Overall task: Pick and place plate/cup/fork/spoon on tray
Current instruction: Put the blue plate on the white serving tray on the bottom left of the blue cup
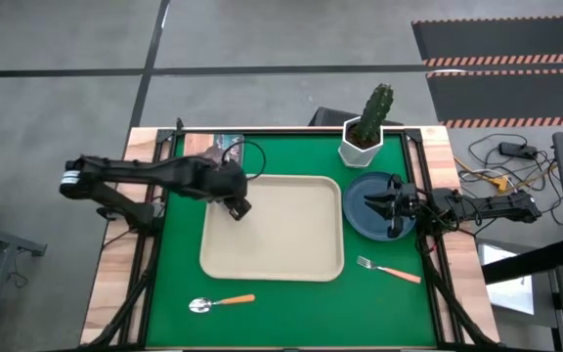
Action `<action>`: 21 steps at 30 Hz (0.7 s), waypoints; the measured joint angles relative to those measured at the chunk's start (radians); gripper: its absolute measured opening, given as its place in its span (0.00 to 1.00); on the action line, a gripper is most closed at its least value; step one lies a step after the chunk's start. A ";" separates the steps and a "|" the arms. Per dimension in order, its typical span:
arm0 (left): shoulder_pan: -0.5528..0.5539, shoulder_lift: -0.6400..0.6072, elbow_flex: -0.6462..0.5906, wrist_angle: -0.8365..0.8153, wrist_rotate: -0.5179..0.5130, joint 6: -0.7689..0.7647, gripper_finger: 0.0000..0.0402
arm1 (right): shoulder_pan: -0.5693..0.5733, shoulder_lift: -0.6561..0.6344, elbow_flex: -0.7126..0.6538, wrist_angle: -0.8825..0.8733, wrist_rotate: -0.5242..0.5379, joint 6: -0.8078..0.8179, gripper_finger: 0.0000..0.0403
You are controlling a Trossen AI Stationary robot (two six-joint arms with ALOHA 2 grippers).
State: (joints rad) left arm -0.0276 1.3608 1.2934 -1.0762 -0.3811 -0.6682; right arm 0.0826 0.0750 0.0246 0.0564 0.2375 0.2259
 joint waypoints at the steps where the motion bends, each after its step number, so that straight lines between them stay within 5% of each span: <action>1: -0.019 -0.016 -0.010 0.040 -0.026 0.016 0.29 | 0.000 0.000 0.000 0.000 0.000 0.007 0.16; 7: -0.087 -0.103 -0.078 0.233 -0.080 0.077 0.29 | 0.000 0.003 0.000 -0.001 0.000 0.011 0.16; 21: -0.092 -0.165 -0.142 0.303 -0.083 0.077 0.29 | 0.000 0.005 0.000 -0.001 -0.001 0.010 0.16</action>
State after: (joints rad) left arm -0.1200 1.1961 1.1511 -0.7737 -0.4644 -0.5911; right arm 0.0826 0.0803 0.0246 0.0549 0.2367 0.2363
